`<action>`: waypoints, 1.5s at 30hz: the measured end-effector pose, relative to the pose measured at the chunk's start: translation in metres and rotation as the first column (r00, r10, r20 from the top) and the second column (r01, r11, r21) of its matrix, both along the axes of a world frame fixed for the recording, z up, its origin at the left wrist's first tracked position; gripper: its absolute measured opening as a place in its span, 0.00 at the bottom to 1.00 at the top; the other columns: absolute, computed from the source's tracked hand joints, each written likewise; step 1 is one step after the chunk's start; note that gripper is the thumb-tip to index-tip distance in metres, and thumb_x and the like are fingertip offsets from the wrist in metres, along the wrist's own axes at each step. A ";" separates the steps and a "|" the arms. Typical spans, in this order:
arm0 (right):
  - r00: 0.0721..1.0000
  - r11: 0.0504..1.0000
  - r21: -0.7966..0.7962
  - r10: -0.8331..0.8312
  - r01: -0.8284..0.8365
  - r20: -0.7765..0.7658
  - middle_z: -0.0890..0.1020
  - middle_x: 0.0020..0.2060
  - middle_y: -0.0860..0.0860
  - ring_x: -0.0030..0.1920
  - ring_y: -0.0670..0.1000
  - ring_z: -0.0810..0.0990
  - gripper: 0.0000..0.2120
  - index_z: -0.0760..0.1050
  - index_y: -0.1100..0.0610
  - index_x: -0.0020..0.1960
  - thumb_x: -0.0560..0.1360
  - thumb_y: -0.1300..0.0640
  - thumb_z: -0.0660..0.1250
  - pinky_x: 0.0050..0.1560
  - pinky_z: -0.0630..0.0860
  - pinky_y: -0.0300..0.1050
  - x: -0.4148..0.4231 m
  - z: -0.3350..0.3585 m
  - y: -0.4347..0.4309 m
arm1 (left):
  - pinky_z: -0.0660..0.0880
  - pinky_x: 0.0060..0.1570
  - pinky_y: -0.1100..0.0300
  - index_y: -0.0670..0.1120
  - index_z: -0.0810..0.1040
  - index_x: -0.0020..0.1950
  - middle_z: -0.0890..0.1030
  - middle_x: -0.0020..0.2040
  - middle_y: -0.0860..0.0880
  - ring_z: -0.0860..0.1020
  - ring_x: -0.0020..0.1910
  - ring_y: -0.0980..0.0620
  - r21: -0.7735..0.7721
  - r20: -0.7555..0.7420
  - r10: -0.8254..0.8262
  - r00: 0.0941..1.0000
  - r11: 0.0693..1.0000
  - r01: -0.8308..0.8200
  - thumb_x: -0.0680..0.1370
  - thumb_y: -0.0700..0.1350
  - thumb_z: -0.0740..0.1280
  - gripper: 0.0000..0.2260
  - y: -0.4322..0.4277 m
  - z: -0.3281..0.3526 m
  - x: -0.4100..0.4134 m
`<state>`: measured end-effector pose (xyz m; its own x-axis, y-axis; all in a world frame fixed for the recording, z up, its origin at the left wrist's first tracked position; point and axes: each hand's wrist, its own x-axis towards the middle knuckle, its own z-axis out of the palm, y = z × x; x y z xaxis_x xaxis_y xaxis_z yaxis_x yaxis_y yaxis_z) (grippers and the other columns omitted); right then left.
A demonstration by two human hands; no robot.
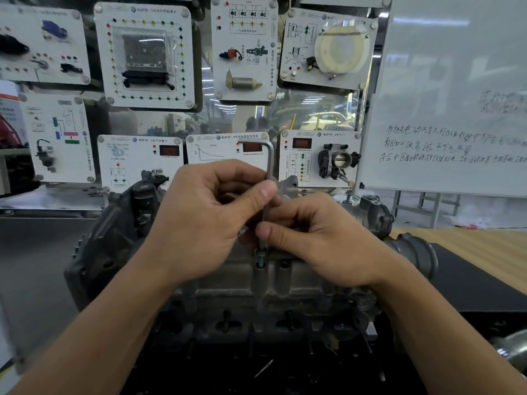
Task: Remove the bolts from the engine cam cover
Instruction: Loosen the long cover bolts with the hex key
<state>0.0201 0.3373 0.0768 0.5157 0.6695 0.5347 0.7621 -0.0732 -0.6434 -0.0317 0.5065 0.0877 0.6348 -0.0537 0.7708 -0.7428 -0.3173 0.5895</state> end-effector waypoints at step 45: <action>0.999 0.999 -0.038 0.026 -0.025 0.037 0.86 0.48 0.53 0.52 0.47 0.85 0.09 0.81 0.63 0.56 0.81 0.65 0.62 0.59 0.79 0.45 -0.002 0.009 -0.003 | 0.81 0.28 0.56 0.48 0.81 0.43 0.85 0.36 0.49 0.82 0.30 0.48 -0.104 0.097 -0.001 0.995 0.995 0.012 0.68 0.45 0.74 0.06 -0.001 0.001 0.002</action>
